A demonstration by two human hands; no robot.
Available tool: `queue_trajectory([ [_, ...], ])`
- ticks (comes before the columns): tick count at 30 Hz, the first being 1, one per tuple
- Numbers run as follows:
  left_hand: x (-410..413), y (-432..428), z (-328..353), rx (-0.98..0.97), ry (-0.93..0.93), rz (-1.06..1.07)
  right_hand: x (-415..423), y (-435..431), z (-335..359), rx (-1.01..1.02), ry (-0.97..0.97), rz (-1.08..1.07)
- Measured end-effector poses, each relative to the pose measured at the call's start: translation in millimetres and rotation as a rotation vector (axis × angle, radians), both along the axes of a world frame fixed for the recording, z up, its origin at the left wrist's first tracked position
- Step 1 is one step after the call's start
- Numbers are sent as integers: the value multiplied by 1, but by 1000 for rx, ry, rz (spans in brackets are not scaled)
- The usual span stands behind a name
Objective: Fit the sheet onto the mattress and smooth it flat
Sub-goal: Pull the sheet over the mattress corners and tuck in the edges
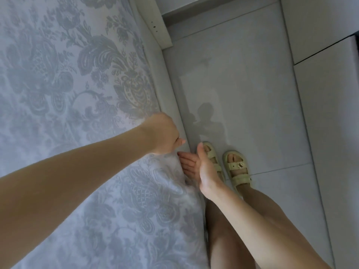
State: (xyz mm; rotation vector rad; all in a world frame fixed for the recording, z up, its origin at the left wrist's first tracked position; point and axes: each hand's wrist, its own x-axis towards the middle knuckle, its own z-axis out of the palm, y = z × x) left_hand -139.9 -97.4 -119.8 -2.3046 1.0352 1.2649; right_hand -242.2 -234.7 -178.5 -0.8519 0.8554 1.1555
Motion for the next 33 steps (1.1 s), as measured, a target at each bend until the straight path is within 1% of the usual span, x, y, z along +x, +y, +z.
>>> queue_trajectory([
  [1,-10,-6,-2,32,4,-48,-10,-11,3,-25,-26,-11],
  [3,-22,-14,-7,88,-14,-91,-29,-28,11,-13,-75,28],
  [7,-24,-23,-6,147,-46,-59,-61,-30,29,116,-161,95],
  [10,-23,-20,7,163,-46,7,-69,-15,24,229,-131,82],
  [13,-21,-15,22,181,-29,99,-56,9,12,345,-74,98],
  [15,-20,-14,26,179,-28,158,-47,26,9,367,-75,143],
  [17,-18,-11,25,124,-28,164,-45,37,1,336,-47,185],
  [20,-22,-1,20,-101,-96,165,-60,30,-11,304,48,175],
  [21,-26,0,17,-158,-120,146,-71,22,-15,292,81,176],
  [22,-32,-2,16,-169,-126,100,-84,14,-18,297,114,166],
  [25,-63,-12,7,-105,-27,27,-111,-11,-15,326,159,142],
  [27,-79,-20,-2,-75,11,-2,-117,-23,-11,252,184,172],
  [29,-85,-26,-8,-25,-15,-48,-122,-35,-9,163,176,190],
  [33,-94,-49,-17,152,35,-181,-142,-69,0,-16,-18,230],
])
